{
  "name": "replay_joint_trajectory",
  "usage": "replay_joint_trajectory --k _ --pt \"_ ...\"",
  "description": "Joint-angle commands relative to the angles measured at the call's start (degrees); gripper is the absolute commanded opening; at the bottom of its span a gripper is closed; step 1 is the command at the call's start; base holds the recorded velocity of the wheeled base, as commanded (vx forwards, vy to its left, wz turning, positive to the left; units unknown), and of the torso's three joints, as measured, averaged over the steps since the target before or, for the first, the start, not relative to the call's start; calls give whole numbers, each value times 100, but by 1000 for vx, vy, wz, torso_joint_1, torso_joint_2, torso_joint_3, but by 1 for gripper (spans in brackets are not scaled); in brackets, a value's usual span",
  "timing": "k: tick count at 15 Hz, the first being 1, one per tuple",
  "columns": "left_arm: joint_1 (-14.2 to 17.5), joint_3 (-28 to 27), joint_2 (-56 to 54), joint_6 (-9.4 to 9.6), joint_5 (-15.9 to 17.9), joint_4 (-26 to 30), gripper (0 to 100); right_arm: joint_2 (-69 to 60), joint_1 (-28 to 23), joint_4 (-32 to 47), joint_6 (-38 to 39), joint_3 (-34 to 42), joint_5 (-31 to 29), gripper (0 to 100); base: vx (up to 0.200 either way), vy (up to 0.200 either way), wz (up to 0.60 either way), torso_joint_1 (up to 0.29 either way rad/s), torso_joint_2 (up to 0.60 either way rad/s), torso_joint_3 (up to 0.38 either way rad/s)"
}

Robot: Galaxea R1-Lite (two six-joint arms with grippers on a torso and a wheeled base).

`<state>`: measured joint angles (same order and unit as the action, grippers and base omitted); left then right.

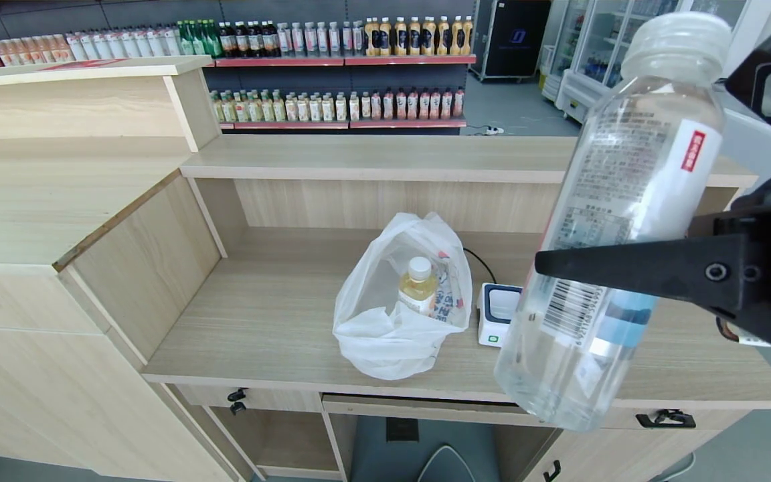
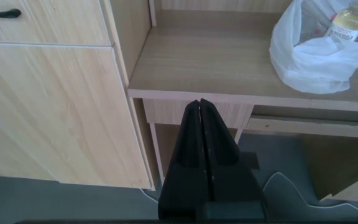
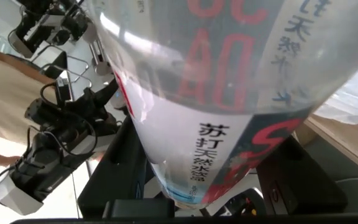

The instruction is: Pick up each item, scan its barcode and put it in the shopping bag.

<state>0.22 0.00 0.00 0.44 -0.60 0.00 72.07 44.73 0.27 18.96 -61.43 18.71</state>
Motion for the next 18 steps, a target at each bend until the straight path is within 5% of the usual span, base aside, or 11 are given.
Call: replay_joint_trajectory --k 1,18 --pt "4 0 0 0 -2 0 0 26 -96 -132 -15 166 10 0 0 0 0 0 0 0" --pt "4 0 0 0 -2 0 0 -141 -219 -185 -32 298 -8 0 0 0 0 0 0 0"
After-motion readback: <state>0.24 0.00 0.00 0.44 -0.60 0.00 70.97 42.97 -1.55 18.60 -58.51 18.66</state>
